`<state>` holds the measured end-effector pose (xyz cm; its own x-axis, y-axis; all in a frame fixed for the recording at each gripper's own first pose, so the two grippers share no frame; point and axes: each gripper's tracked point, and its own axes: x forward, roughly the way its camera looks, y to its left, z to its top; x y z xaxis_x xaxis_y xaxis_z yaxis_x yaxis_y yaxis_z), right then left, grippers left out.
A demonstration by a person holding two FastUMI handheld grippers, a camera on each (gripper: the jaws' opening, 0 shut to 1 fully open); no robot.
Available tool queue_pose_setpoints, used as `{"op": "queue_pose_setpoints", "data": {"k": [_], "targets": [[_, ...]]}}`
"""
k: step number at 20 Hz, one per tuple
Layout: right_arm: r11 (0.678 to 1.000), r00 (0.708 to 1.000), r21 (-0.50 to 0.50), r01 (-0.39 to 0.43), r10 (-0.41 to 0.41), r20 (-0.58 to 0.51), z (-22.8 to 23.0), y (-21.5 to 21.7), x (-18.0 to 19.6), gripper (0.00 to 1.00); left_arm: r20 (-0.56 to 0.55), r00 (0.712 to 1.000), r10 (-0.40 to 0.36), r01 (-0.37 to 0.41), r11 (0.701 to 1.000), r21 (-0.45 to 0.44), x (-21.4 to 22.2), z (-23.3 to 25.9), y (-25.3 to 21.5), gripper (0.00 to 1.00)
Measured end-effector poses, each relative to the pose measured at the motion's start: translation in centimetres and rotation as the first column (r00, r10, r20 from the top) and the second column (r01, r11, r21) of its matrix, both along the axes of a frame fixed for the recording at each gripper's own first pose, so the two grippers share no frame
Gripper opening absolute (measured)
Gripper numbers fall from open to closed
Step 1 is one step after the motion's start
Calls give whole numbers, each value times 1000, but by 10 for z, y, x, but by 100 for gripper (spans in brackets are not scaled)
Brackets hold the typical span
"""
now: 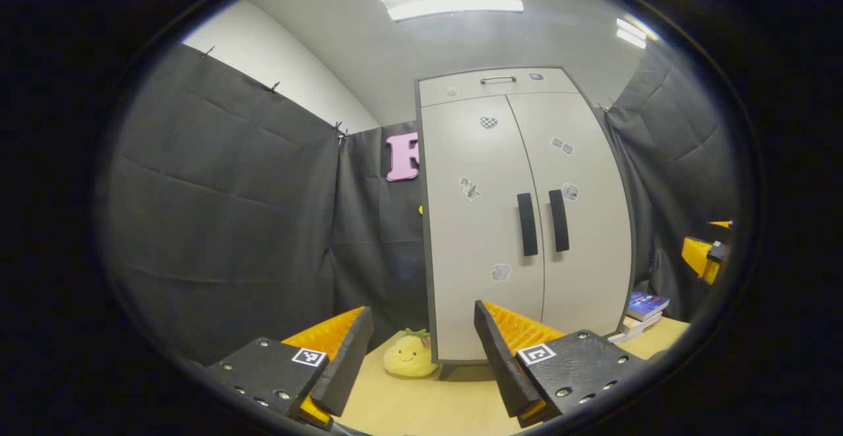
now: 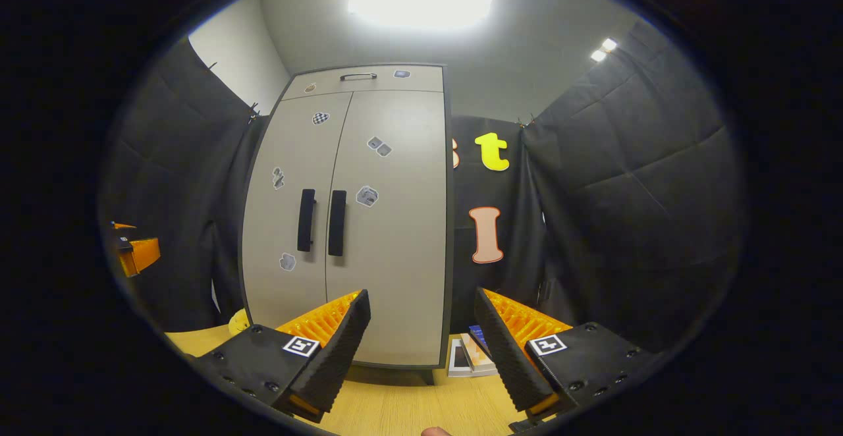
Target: Open the right door of the double-door shoe cabinet with the right hand, and open the left door with the left hand.
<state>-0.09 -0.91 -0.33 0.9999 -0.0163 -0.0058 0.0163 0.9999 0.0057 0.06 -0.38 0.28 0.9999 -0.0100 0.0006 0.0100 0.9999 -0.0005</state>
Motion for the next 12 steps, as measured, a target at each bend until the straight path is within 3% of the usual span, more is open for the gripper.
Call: {"op": "queue_pose_setpoints", "data": {"k": [4, 12], "targets": [[1000, 1000, -9, 11, -11, -12, -5, -3, 1, 100, -1, 1000, -13, 13, 1000, -10, 4, -6, -7, 90], [1000, 1000, -19, 5, -5, -27, -12, -2, 14, 96, -21, 1000, -19, 18, 1000, -17, 10, -23, -9, 90]]}}
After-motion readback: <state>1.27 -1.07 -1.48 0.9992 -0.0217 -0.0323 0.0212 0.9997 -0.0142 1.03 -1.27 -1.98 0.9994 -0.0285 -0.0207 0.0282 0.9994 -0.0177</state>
